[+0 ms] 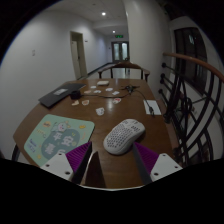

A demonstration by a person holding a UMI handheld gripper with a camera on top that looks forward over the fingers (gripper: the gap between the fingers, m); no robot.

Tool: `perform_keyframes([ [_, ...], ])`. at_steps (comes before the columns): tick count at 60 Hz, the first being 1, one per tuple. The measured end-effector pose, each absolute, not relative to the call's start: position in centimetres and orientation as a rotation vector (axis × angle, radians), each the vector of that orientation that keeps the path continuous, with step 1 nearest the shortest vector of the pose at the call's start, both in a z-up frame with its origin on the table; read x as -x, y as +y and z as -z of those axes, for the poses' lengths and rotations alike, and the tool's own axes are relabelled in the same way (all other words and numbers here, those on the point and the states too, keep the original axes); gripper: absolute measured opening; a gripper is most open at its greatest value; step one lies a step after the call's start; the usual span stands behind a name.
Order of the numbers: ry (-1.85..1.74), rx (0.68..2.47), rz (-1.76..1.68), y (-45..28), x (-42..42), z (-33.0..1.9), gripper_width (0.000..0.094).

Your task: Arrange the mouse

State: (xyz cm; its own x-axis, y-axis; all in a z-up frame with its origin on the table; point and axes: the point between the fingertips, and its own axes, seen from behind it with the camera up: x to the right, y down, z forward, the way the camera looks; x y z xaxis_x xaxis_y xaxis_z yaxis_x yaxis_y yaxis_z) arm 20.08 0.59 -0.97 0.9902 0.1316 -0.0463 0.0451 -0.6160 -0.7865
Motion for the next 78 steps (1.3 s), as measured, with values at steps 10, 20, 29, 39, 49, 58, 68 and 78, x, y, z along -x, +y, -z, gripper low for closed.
perform_keyframes([
  [10, -0.075, 2.240, -0.060, 5.2, -21.2, 1.6, 0.0812],
  [20, 0.015, 2.252, 0.021, 8.6, -22.7, 1.8, 0.0675],
  [29, 0.135, 2.248, -0.028, 8.7, -22.9, 1.9, 0.0480],
  [39, 0.227, 2.249, -0.046, 7.4, -23.2, 0.2, 0.0417],
  [49, 0.106, 2.046, 0.057, 4.7, -19.9, -10.4, 0.0373],
  [58, 0.140, 1.936, -0.009, 2.0, -11.9, -17.5, 0.0406],
  [68, -0.014, 2.041, -0.041, 0.7, -2.2, -10.3, 0.0411],
  [78, -0.038, 2.180, -0.033, 0.2, 0.7, -2.5, 0.0409],
])
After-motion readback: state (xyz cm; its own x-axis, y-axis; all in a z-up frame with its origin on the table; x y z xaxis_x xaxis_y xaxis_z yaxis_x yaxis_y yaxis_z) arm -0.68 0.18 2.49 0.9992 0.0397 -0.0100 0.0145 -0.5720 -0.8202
